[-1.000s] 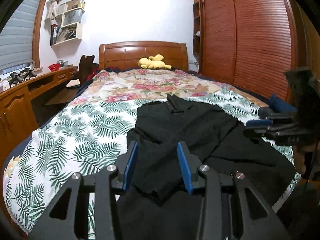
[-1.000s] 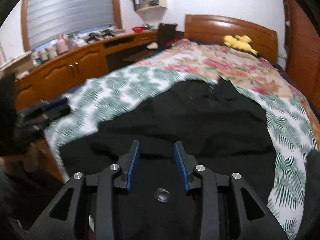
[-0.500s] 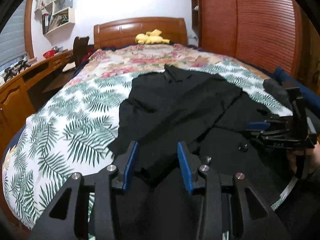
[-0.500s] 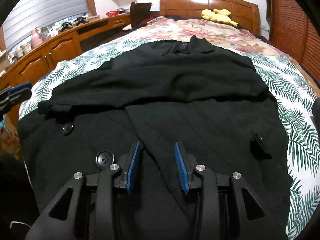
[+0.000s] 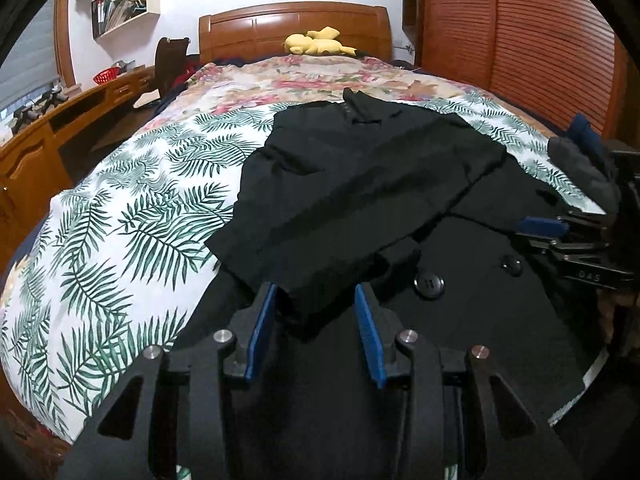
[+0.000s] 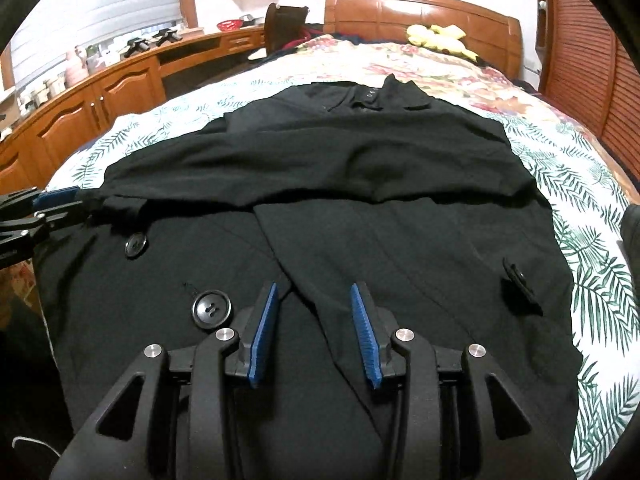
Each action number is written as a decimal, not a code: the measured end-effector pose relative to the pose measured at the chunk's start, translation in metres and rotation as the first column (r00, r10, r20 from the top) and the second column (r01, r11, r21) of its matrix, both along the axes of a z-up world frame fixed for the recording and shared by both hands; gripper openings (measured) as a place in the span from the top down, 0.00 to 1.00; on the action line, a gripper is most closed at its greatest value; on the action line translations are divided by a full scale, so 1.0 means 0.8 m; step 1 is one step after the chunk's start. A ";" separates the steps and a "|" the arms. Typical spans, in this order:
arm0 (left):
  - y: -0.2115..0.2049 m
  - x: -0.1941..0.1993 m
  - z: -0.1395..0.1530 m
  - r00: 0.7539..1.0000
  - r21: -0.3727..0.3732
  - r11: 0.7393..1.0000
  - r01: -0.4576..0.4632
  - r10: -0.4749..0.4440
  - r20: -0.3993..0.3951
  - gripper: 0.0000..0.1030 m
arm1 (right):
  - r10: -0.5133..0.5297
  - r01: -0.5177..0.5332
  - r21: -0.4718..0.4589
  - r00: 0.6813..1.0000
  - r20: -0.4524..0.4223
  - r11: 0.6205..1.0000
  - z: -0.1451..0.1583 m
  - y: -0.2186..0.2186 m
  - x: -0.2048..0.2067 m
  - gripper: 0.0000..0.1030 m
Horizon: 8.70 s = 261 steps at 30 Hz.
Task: Fold large clothes
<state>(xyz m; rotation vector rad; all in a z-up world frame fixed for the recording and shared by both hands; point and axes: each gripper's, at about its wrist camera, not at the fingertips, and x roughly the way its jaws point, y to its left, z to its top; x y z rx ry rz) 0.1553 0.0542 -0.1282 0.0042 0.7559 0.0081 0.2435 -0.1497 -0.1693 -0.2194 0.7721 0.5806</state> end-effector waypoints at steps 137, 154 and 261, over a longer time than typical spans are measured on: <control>0.105 -0.092 -0.034 0.999 -0.178 0.984 -0.024 0.019 -0.030 0.67 | -0.158 0.164 0.049 0.980 -0.118 0.985 0.004 -0.179 -0.119 0.65; 0.090 -0.101 0.052 0.994 -0.143 0.990 0.006 0.010 0.109 0.97 | -0.136 0.136 0.060 0.991 -0.007 0.989 0.069 -0.176 -0.116 0.92; 0.061 0.146 0.100 0.995 -0.031 0.997 0.070 -0.067 0.081 0.87 | -0.218 0.216 -0.027 0.974 -0.058 0.976 0.060 -0.132 0.245 0.53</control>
